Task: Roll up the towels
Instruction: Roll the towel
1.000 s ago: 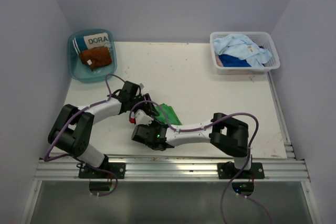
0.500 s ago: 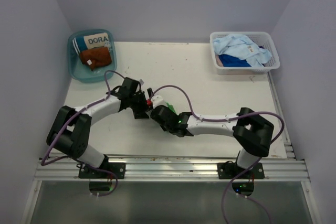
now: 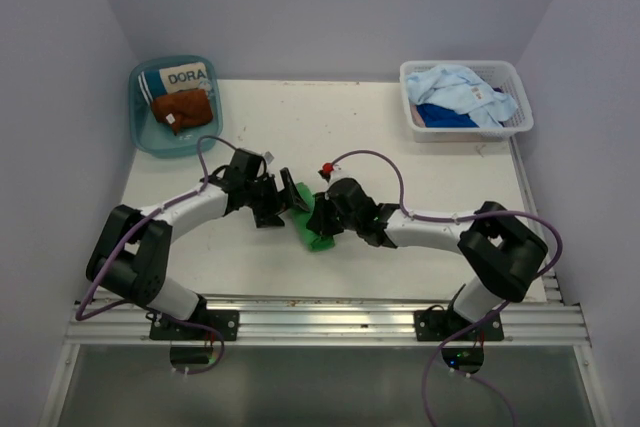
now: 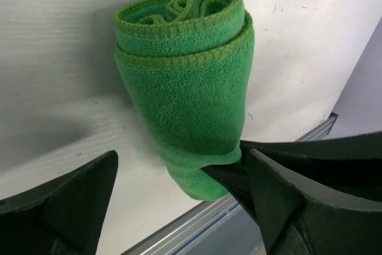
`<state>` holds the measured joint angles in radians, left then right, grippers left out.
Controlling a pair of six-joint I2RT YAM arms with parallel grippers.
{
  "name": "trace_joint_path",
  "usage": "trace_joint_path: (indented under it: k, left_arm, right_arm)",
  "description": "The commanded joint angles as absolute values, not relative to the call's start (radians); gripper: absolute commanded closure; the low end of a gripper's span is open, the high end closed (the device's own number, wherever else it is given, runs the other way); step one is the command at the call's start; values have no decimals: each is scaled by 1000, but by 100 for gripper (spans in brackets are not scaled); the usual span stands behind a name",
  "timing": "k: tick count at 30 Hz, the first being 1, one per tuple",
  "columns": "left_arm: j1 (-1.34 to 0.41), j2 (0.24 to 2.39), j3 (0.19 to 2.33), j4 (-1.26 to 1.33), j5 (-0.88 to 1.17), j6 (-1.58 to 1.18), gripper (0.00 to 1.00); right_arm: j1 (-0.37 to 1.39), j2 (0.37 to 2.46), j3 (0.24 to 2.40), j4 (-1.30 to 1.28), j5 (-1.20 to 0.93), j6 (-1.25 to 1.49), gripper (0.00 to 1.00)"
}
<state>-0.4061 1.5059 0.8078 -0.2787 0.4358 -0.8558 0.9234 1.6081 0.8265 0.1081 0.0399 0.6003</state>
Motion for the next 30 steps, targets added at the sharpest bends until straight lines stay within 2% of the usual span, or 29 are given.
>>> trace_joint_path:
  k: [1, 15, 19, 23, 24, 26, 30]
  left_arm:
    - [-400, 1497, 784, -219, 474, -874, 9]
    - [-407, 1554, 773, -158, 486, -882, 12]
    - [-414, 1580, 784, -149, 482, -887, 21]
    - [-420, 1594, 792, -158, 477, -888, 30]
    - [-422, 1595, 793, -164, 473, -890, 32]
    - [-423, 1595, 796, -173, 466, -891, 36]
    - [-423, 1589, 799, -184, 456, -903, 41]
  right_arm:
    - [882, 1594, 767, 259, -158, 759, 99]
    - [733, 1742, 606, 734, -494, 1034, 99]
    - [730, 1770, 594, 765, -502, 1057, 96]
    - [730, 1723, 597, 689, -460, 1006, 79]
    - [730, 1698, 603, 587, -440, 984, 68]
    - [732, 1614, 626, 468, -355, 899, 54]
    - [753, 1470, 705, 109, -157, 740, 39]
